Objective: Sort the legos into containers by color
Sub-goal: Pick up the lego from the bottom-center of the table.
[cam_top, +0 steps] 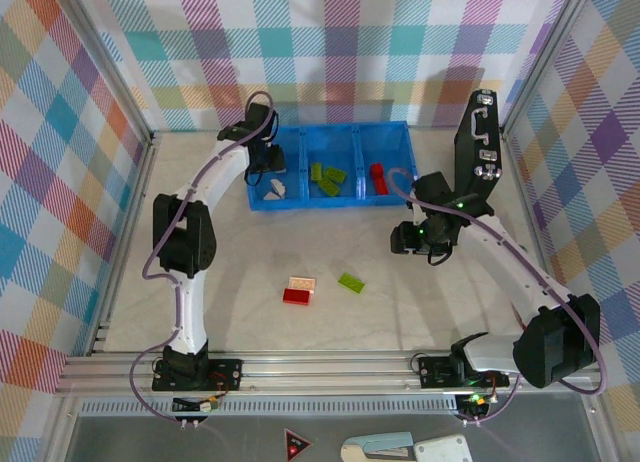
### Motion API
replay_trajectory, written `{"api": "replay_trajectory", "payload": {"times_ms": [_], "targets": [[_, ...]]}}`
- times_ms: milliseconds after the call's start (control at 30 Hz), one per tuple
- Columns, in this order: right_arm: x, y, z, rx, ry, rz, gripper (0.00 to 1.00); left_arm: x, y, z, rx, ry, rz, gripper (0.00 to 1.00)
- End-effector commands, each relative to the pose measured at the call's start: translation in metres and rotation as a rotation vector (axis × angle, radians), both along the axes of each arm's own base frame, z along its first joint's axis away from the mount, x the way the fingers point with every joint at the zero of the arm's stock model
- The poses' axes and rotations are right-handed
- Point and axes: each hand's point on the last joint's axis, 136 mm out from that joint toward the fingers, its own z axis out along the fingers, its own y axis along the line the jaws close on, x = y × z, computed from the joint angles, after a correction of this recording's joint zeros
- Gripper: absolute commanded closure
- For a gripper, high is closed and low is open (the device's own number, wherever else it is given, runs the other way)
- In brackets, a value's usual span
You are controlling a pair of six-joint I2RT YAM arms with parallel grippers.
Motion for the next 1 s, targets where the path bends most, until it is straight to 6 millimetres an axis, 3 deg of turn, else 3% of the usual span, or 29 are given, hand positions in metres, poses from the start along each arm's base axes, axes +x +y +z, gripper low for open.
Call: {"api": "replay_trajectory", "payload": {"times_ms": [0, 267, 533, 700, 767, 867, 967], "targets": [[-0.006, 0.008, 0.01, 0.027, -0.002, 0.012, 0.43, -0.03, 0.002, 0.01, -0.003, 0.034, -0.036, 0.55], [-0.019, 0.027, -0.005, -0.002, 0.044, 0.074, 0.43, -0.096, 0.017, 0.003, 0.004, 0.129, -0.062, 0.55], [-0.029, 0.053, -0.022, -0.084, 0.085, 0.148, 0.43, -0.146, 0.04, 0.009, 0.019, 0.185, -0.067, 0.54], [-0.031, 0.064, -0.028, -0.131, 0.104, 0.095, 0.41, -0.168, 0.053, 0.017, 0.039, 0.192, -0.066, 0.54], [-0.034, 0.079, -0.03, -0.08, 0.125, 0.074, 0.4, -0.175, 0.059, 0.018, 0.059, 0.19, -0.067, 0.54], [-0.034, 0.093, -0.032, -0.028, 0.118, -0.007, 0.38, -0.182, 0.064, 0.019, 0.08, 0.183, -0.078, 0.54], [-0.03, 0.094, -0.037, -0.035, 0.102, -0.157, 0.35, -0.185, 0.07, 0.019, 0.1, 0.167, -0.084, 0.53]]}}
